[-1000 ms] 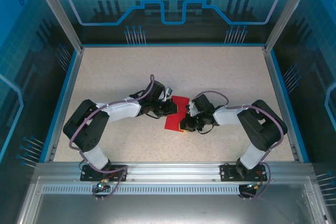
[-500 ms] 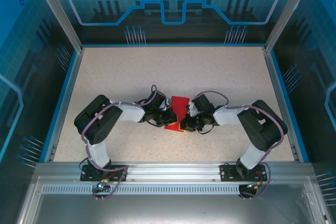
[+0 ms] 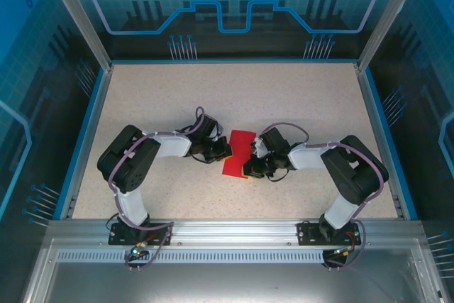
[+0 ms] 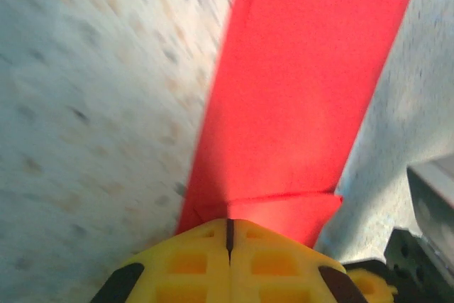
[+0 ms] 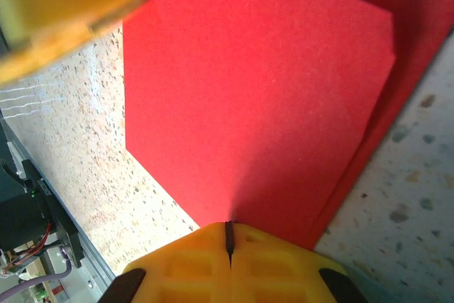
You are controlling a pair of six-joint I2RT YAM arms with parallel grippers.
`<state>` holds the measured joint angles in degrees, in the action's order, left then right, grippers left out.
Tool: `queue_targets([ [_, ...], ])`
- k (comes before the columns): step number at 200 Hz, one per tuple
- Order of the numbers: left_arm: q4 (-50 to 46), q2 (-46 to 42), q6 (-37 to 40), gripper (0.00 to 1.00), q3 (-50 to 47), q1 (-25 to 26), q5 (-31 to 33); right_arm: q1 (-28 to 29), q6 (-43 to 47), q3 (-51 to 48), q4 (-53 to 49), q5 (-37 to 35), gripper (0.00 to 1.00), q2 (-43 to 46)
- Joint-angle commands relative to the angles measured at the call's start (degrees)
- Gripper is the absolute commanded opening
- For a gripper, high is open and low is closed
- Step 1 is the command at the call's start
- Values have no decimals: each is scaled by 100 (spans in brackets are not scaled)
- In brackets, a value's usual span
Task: Fold a paper plane with a square sheet of paper (pick it up from the middle)
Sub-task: Fold the triangle a second time at the center of the table.
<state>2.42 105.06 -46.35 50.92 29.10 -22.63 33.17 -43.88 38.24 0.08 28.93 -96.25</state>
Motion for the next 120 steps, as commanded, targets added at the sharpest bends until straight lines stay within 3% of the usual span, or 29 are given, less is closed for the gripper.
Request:
queue_targets([
  [1, -381, 170, 251, 6, 218, -225, 196, 5, 108, -222, -843, -274, 0, -61],
  [72, -532, -249, 416, 7, 289, -405, -82, 10, 104, -124, -865, -253, 1, -70],
  [120, -411, -717, 520, 11, 231, -177, -545, 5, 86, 10, -854, -230, 2, -71],
])
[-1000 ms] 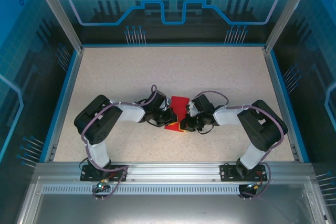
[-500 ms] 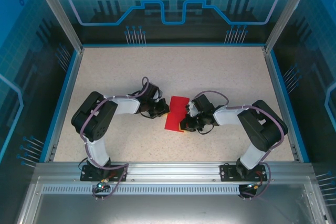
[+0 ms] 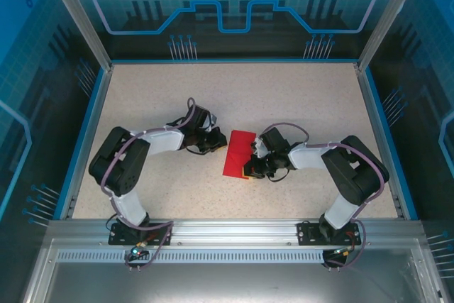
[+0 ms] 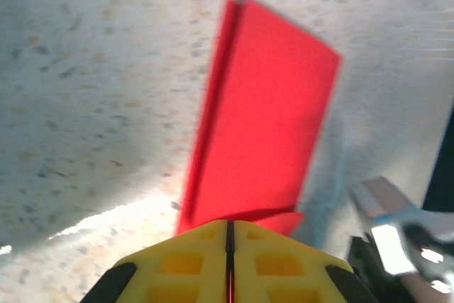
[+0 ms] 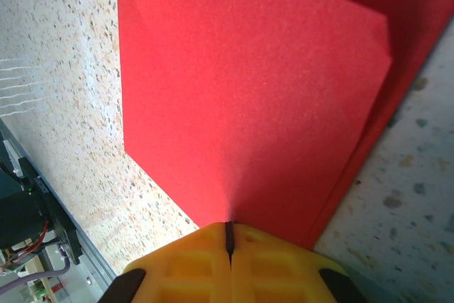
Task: Fold a paper plane with a square sheet of paper (pick it up from the middle)
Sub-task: Fold the triangle a second time at the center of the table.
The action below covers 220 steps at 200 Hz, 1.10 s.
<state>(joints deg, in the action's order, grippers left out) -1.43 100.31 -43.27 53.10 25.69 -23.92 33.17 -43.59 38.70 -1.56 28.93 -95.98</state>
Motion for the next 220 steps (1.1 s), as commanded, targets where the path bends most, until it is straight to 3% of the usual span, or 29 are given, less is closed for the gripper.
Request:
queue_targets([
  [1, -25, -237, 221, 11, 19, 177, -422, 5, 51, -37, -685, -226, 2, -96],
  [84, 21, 860, 266, 6, 410, 557, -575, 19, -78, 337, -655, -20, 6, 338],
  [169, -173, 973, 368, 5, 376, 567, -370, 137, -88, -163, -554, -68, 6, -48],
  [220, -194, 899, 353, 5, 376, 563, -375, -11, -210, -313, -325, -7, 7, 352],
])
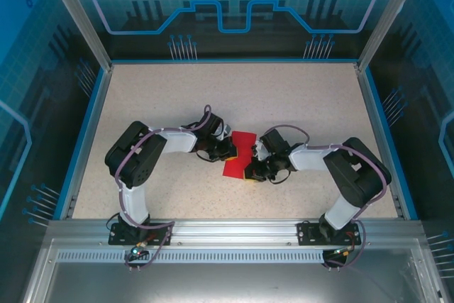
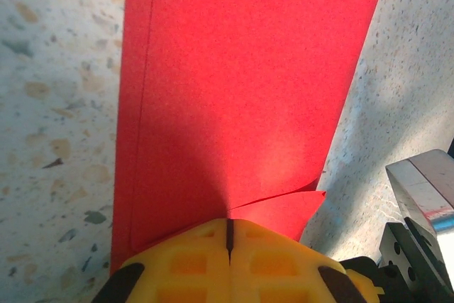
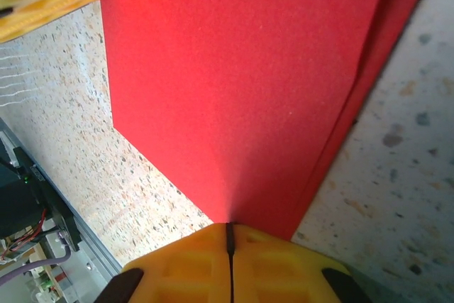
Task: Fold a paper plane with a square sheet of paper (pick it up from the middle)
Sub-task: Fold the triangle a second time at the center of the table, then turn over the paper at the center of the table.
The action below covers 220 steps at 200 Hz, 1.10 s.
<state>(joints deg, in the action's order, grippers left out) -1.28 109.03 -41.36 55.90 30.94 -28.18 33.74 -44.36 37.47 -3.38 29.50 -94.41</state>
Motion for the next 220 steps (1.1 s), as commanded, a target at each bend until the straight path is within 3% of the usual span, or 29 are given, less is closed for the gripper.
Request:
queue_targets([
  [1, -212, 24, 164, 5, 101, 37, 55, -73, -138, -189, -145, -70, 7, 213],
  [23, -190, -127, 129, 6, 87, 38, 47, -200, -136, -40, -258, -297, 10, 583],
  [48, -237, -356, 109, 8, 97, 52, 169, -425, -132, 84, -546, -854, 27, 750],
  [75, -218, -408, 88, 11, 173, 52, 144, -626, -220, 89, -357, -864, 35, 672],
  [220, -367, -107, 164, 9, 246, 52, 169, -599, -511, 390, 267, -507, 35, -197],
])
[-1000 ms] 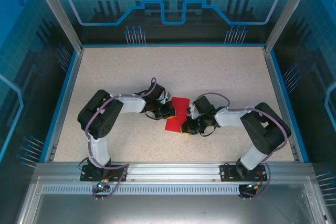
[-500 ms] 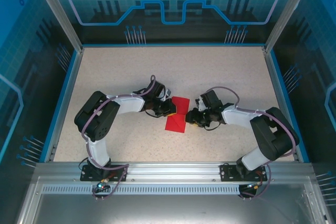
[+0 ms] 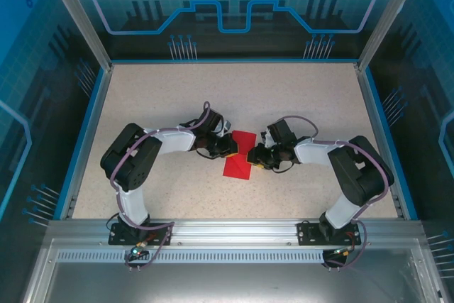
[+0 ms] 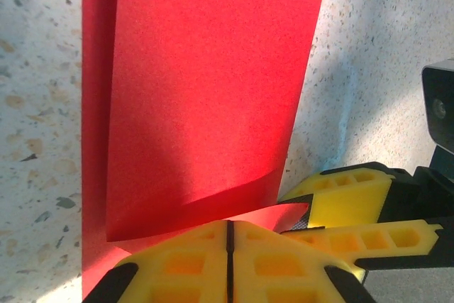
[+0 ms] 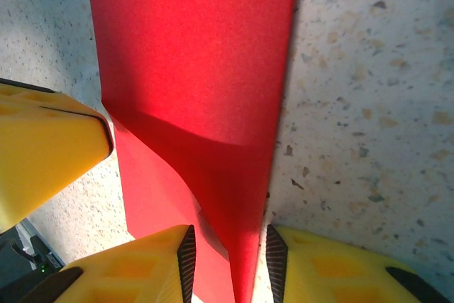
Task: Fold a paper plane with a square sheet of paper (pick it up from the middle)
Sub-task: Turn over the paper at the center of the table.
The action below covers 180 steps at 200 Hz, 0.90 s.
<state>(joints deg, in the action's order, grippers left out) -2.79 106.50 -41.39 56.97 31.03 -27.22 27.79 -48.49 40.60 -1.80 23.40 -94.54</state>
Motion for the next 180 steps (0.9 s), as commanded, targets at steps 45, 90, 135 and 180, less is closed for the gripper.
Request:
queue_targets([
  [45, -372, 283, 226, 8, 149, 43, 154, 66, -288, 65, 294, 209, 32, -260],
  [90, -478, 313, 275, 8, 165, 43, 182, 95, -489, 126, 229, 158, 30, -298],
  [135, -442, 271, 238, 7, 148, 51, 182, 95, -655, 154, 433, 278, 30, -331],
  [180, -418, 157, 230, 8, 157, 52, 193, 94, -653, 160, 460, 276, 30, -271],
])
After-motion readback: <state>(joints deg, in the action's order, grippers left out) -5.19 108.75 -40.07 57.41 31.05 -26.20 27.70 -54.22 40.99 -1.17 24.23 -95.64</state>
